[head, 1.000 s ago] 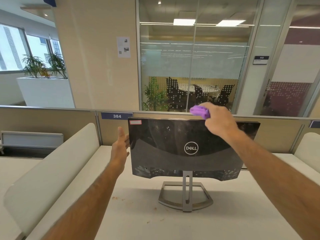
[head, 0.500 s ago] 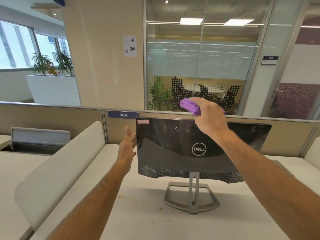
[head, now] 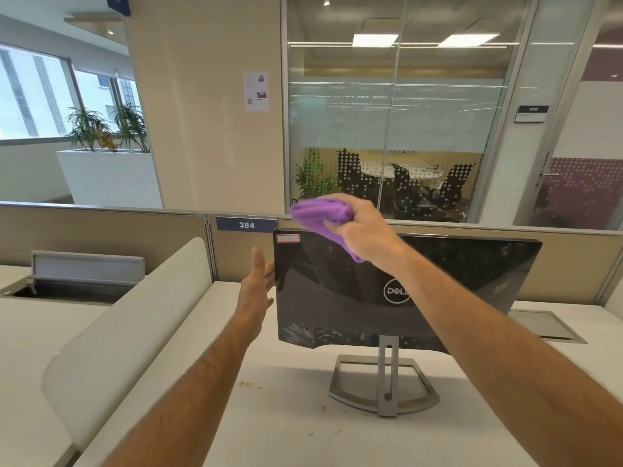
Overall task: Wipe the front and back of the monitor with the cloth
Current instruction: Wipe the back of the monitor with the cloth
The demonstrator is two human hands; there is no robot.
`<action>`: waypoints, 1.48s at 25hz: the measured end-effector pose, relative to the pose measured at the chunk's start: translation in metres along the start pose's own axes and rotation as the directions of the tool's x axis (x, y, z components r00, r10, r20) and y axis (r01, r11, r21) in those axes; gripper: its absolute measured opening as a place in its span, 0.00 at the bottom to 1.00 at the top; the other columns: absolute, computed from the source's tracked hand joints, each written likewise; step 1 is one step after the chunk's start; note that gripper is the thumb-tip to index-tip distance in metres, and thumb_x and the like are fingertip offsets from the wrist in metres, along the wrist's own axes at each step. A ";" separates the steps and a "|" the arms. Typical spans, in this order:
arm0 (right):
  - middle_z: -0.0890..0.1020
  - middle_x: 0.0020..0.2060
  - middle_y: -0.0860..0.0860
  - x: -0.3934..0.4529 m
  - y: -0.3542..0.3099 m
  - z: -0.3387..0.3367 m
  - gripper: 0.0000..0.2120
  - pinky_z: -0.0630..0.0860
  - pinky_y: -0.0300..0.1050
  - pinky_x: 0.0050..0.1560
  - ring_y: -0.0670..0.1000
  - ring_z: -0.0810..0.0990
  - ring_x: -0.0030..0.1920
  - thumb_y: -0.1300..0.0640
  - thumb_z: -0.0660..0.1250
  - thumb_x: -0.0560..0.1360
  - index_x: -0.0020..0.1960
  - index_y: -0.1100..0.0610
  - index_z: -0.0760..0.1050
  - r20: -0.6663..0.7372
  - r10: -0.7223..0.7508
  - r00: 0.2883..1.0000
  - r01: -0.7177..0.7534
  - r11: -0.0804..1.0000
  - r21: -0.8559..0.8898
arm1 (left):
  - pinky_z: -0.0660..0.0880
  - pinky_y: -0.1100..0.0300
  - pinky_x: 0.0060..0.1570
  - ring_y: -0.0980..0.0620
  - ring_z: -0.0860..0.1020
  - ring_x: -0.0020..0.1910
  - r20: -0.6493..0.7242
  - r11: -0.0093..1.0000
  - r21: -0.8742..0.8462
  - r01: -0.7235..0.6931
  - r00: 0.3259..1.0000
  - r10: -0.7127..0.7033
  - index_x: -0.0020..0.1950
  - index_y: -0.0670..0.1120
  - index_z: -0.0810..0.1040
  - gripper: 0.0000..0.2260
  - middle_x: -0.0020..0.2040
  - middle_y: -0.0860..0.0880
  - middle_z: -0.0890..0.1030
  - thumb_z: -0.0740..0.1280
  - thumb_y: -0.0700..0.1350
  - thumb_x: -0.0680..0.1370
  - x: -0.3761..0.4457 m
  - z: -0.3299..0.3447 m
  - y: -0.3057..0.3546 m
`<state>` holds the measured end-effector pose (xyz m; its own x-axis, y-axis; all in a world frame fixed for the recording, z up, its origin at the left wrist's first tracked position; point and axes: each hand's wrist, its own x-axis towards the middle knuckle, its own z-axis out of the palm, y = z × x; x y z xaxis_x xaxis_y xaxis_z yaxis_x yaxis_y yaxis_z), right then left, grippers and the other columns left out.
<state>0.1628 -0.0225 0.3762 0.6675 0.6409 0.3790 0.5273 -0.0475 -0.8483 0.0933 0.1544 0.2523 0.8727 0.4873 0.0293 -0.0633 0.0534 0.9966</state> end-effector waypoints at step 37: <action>0.81 0.59 0.55 0.001 0.020 0.056 0.19 0.77 0.48 0.61 0.52 0.78 0.61 0.68 0.65 0.78 0.67 0.58 0.75 0.159 -0.201 0.967 0.222 0.967 -0.127 | 0.58 0.34 0.70 0.46 0.68 0.73 0.049 0.987 -0.154 0.043 0.998 -0.036 0.64 0.57 0.75 0.47 0.71 0.52 0.73 0.46 0.84 0.59 -0.009 -0.010 0.003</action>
<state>0.1447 0.0207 0.3388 0.4558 0.7508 0.4781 0.7249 -0.0013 -0.6889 0.0806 0.1584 0.2542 0.8973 0.4415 -0.0029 -0.0992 0.2080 0.9731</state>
